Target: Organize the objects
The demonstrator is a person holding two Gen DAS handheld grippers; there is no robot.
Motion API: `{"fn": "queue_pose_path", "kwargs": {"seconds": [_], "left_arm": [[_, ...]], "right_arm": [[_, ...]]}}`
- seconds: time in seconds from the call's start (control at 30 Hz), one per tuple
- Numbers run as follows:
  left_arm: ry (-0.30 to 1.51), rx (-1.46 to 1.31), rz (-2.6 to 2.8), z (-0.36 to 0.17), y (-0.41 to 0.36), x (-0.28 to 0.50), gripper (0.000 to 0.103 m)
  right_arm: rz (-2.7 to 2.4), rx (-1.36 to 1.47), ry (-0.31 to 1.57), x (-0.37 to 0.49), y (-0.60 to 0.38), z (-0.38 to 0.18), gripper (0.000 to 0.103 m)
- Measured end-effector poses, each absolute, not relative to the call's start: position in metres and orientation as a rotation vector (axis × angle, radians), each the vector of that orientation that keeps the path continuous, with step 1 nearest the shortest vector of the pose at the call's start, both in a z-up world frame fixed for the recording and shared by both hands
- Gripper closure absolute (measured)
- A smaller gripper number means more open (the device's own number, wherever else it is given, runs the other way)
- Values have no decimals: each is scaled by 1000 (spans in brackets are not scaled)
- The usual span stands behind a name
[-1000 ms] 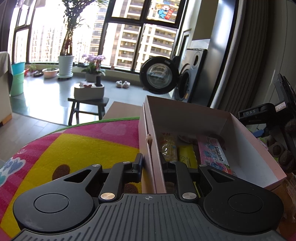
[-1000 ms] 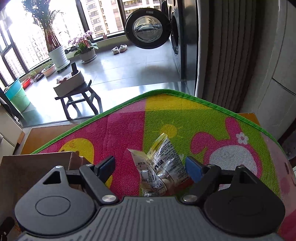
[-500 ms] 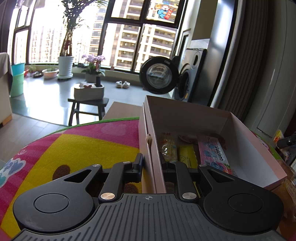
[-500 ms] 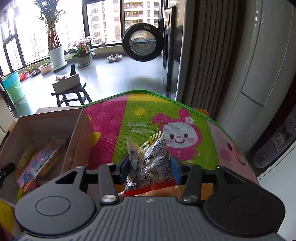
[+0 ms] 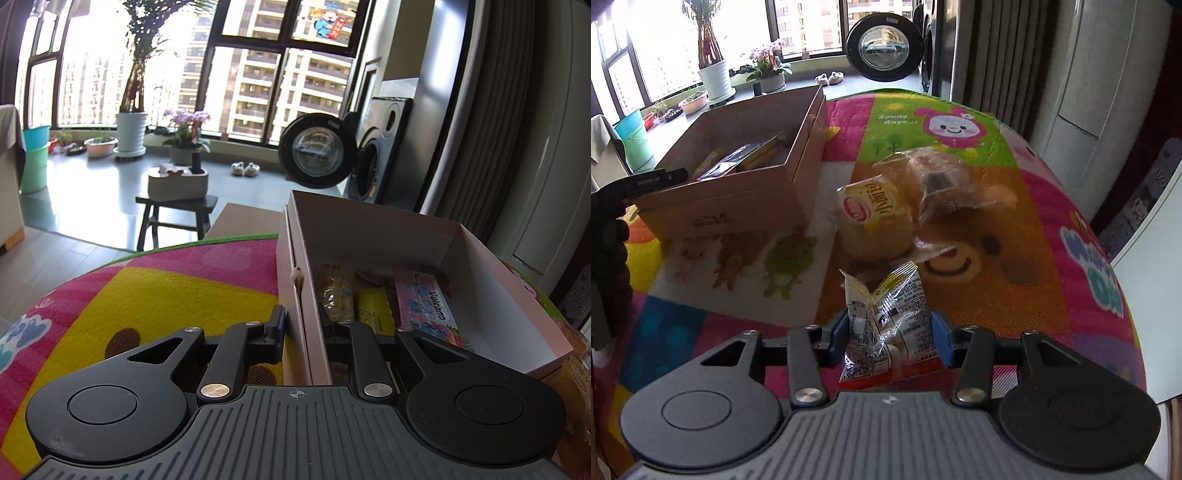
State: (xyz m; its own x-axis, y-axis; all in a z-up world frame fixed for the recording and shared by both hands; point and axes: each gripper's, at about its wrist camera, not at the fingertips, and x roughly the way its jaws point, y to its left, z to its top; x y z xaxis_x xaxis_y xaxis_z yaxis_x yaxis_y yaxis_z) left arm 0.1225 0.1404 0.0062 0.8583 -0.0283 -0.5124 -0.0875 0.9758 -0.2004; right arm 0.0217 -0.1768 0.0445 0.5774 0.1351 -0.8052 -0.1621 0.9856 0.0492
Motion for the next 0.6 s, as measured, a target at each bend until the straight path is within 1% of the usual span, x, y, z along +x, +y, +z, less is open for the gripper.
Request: {"fn": "queue_pose_path", "kwargs": {"seconds": [0.03,0.1,0.2,0.23,0.27,0.47,0.6], "left_arm": [[540,-221,31,6,141,122,85],[540,-221,31,6,141,122,85],[539,-221,32,6,141,122,85],[539,-221,32,6,140,122,85],[539,-221,32,6,141,122,85],[539,-221,32,6,141,122,85],[539,-221,31,6,141,122,85]], "right_arm": [[197,-15,945,19,-177,44,54],[252,18,936,11,-176,47,47],[288,22,869,8,-174,61,35],[278,4,836,8,-173,65,27],[264,-14,810,11,-171,67,23],[182,-104,731,50,-159,50,22],[164,-137,732,82,-149,31,20]]}}
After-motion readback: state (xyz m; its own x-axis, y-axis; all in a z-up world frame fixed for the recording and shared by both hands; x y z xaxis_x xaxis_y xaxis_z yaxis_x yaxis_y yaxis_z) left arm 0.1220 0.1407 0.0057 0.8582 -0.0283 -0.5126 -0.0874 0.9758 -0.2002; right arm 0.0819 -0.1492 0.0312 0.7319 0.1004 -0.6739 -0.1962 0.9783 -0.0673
